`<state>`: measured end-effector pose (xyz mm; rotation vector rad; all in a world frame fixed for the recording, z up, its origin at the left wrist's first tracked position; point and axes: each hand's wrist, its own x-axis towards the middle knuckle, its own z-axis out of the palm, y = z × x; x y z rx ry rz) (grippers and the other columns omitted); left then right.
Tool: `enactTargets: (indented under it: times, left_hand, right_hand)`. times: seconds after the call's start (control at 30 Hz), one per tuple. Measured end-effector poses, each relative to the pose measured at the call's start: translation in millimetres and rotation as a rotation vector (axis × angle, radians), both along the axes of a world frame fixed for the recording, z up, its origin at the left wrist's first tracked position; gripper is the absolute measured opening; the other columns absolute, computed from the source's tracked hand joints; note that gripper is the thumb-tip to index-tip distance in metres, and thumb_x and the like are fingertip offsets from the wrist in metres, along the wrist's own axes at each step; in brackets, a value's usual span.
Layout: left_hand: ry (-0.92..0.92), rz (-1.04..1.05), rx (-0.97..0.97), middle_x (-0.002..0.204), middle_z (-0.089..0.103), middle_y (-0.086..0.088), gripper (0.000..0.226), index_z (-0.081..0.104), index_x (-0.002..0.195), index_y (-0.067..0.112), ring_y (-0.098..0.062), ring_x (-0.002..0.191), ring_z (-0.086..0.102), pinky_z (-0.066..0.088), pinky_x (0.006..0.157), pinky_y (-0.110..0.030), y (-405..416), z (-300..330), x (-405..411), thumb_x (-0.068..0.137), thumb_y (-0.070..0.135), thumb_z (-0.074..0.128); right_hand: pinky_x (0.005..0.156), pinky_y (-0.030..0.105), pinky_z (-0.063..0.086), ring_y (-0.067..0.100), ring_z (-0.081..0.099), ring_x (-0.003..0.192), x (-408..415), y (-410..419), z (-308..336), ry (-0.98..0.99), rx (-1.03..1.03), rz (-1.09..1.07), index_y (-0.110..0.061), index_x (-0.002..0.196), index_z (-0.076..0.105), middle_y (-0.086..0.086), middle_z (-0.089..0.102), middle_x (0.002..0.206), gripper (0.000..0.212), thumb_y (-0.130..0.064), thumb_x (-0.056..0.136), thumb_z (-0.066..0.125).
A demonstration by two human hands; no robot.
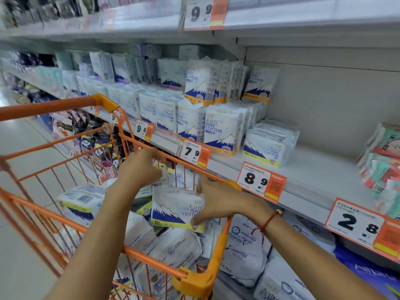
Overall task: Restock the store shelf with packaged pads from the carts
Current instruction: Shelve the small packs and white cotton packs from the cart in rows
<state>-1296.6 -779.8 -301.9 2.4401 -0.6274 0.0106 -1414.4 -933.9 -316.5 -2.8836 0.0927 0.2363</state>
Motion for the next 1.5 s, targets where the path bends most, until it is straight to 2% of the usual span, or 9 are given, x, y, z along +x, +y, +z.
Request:
enactTargets:
  times: [0.1, 0.3, 0.43, 0.57, 0.93, 1.1, 1.23, 1.4, 1.5]
  left_hand:
    - [0.128, 0.015, 0.575, 0.143, 0.037, -0.011, 0.063, 0.045, 0.134, 0.027, -0.033, 0.135, 0.027, 0.025, 0.112, -0.051, 6, -13, 6, 0.079, -0.001, 0.055]
    - [-0.007, 0.096, 0.681, 0.147, 0.028, -0.012, 0.103, 0.014, 0.144, 0.020, -0.036, 0.138, 0.025, 0.025, 0.110, -0.054, 0, -22, -5, 0.067, 0.023, 0.083]
    - [-0.134, 0.152, 0.680, 0.145, 0.031, -0.013, 0.077, 0.016, 0.147, 0.019, -0.037, 0.137, 0.025, 0.025, 0.109, -0.053, -7, -25, -6, 0.084, 0.013, 0.059]
    - [-0.157, 0.149, 0.477, 0.133, 0.043, -0.007, 0.066, 0.037, 0.137, 0.026, -0.034, 0.133, 0.029, 0.031, 0.105, -0.050, -3, -21, -2, 0.078, 0.023, 0.064]
    - [-0.207, 0.132, -0.253, 0.100, 0.065, -0.005, 0.080, 0.057, 0.126, 0.023, -0.027, 0.087, 0.060, 0.054, 0.068, -0.036, 1, 7, -15, 0.050, 0.048, 0.059]
    - [0.236, 0.012, -0.793, 0.116, 0.061, -0.004, 0.063, 0.059, 0.121, 0.023, -0.027, 0.092, 0.063, 0.051, 0.072, -0.034, -12, 25, -19, 0.058, 0.027, 0.060]
    - [0.614, -0.203, -0.830, 0.086, 0.062, -0.007, 0.010, 0.054, 0.081, 0.013, -0.026, 0.076, 0.053, 0.038, 0.056, -0.025, -22, 30, -29, 0.072, 0.015, 0.055]
    - [0.855, -0.318, -0.907, 0.085, 0.065, -0.006, 0.029, 0.058, 0.092, 0.014, -0.021, 0.063, 0.058, 0.040, 0.058, -0.026, -24, 18, -37, 0.066, 0.024, 0.051]
    - [0.962, -0.340, -0.991, 0.086, 0.067, -0.006, 0.027, 0.058, 0.100, 0.010, -0.020, 0.065, 0.059, 0.039, 0.062, -0.029, -29, 17, -39, 0.081, 0.023, 0.045]
  right_hand:
    - [0.092, 0.039, 0.046, 0.022, 0.050, 0.113, -4, 3, 4, -0.039, 0.137, 0.031, -0.021, 0.125, 0.037, 0.005, 0.048, 0.132, 0.069, -0.042, 0.073, 0.077]
    - [0.096, 0.031, 0.044, 0.011, 0.047, 0.117, -24, -19, 55, -0.206, 0.218, 0.100, -0.033, 0.127, 0.048, -0.010, 0.046, 0.132, 0.056, -0.028, 0.078, 0.074]
    - [0.101, 0.030, 0.040, 0.004, 0.044, 0.119, -45, -65, 86, -0.472, 0.327, -0.091, -0.033, 0.125, 0.051, -0.017, 0.048, 0.127, 0.054, -0.026, 0.077, 0.075]
    - [0.096, 0.033, 0.042, 0.014, 0.048, 0.114, -52, -107, 78, -0.772, 0.343, -0.375, -0.028, 0.123, 0.055, -0.002, 0.052, 0.128, 0.056, -0.022, 0.073, 0.079]
    - [0.092, 0.030, 0.038, 0.015, 0.039, 0.121, -32, -130, 25, -0.717, 0.192, -0.489, -0.021, 0.116, 0.056, 0.001, 0.036, 0.133, 0.046, -0.025, 0.075, 0.076]
    - [0.083, 0.030, 0.039, 0.017, 0.036, 0.125, -28, -131, 28, -0.711, -0.008, -0.514, -0.023, 0.116, 0.055, -0.001, 0.038, 0.130, 0.040, -0.033, 0.080, 0.070]
    - [0.080, 0.031, 0.038, 0.019, 0.038, 0.123, -24, -133, 28, -0.660, 0.008, -0.542, -0.025, 0.117, 0.053, -0.001, 0.042, 0.127, 0.038, -0.033, 0.082, 0.067]
    - [0.085, 0.033, 0.038, 0.023, 0.035, 0.126, -29, -126, 37, -0.555, -0.097, -0.553, -0.024, 0.123, 0.051, 0.002, 0.040, 0.134, 0.042, -0.033, 0.084, 0.064]
    - [0.096, 0.035, 0.037, 0.020, 0.036, 0.126, -26, -100, 47, -0.793, -0.060, -0.509, -0.026, 0.121, 0.055, 0.000, 0.044, 0.131, 0.037, -0.040, 0.088, 0.059]
